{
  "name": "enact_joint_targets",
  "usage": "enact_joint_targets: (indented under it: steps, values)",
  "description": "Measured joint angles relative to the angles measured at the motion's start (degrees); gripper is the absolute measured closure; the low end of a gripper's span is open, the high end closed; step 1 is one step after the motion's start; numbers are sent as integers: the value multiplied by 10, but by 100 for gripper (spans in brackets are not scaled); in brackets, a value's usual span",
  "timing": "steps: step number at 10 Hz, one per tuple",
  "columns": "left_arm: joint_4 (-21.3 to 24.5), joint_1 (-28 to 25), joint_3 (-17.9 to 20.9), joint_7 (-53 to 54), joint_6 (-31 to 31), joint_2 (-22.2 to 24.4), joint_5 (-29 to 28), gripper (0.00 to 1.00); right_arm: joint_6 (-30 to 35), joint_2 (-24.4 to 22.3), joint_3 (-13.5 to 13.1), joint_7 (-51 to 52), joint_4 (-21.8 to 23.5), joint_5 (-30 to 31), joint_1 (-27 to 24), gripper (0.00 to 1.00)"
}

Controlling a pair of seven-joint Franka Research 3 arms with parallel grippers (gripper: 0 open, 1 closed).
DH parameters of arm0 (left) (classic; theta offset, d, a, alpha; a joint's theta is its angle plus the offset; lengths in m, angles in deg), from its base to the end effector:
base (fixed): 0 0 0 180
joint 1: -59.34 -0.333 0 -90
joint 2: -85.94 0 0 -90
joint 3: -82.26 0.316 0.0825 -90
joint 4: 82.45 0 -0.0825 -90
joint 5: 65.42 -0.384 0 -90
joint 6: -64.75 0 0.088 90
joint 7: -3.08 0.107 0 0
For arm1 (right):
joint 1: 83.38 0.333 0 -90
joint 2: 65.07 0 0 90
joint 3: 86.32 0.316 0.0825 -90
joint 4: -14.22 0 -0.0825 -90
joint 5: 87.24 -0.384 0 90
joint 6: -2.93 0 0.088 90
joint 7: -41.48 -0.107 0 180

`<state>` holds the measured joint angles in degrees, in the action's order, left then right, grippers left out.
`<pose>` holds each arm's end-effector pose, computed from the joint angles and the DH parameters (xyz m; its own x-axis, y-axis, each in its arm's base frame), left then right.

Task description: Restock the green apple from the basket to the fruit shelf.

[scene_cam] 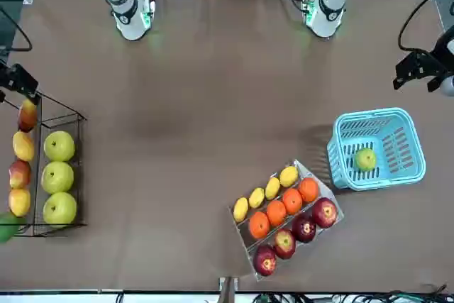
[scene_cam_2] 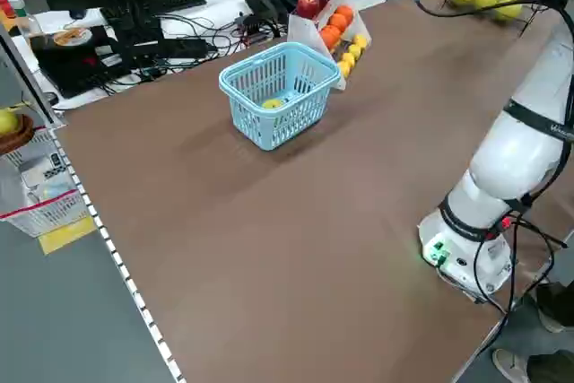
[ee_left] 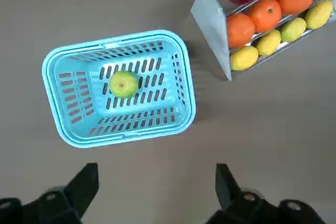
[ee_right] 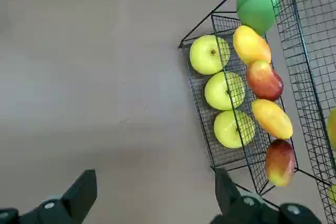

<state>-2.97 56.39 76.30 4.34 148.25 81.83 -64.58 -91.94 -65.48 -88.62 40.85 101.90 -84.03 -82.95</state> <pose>0.5643 -0.0288 0.6602 0.9971 -0.0758 -0.0007 -0.0758 -0.9969 0.0220 0.5608 -0.0240 0.6560 0.9904 -0.0386 0.1327 -0.0461 -0.9975 0.0542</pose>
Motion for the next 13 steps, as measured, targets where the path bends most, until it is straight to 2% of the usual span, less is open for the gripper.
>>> enact_joint_targets:
  steps: [4, 6, 11, 13]
  values:
    - [1, -1, -1, 0, -1, -4, 0, 1, -2, 0, 0, -6, 1, -21, 0, 0]
    - [2, -1, -1, -1, 2, -26, 0, 1, -6, 2, 0, -8, 4, -23, 0, 0]
    - [15, -17, 2, -1, 77, -98, -7, 1, -47, 28, 12, 3, 19, -31, 9, 0]
    - [58, -27, 3, -2, 137, -115, -19, 1, -75, 49, 16, 10, 20, -32, 20, 0]
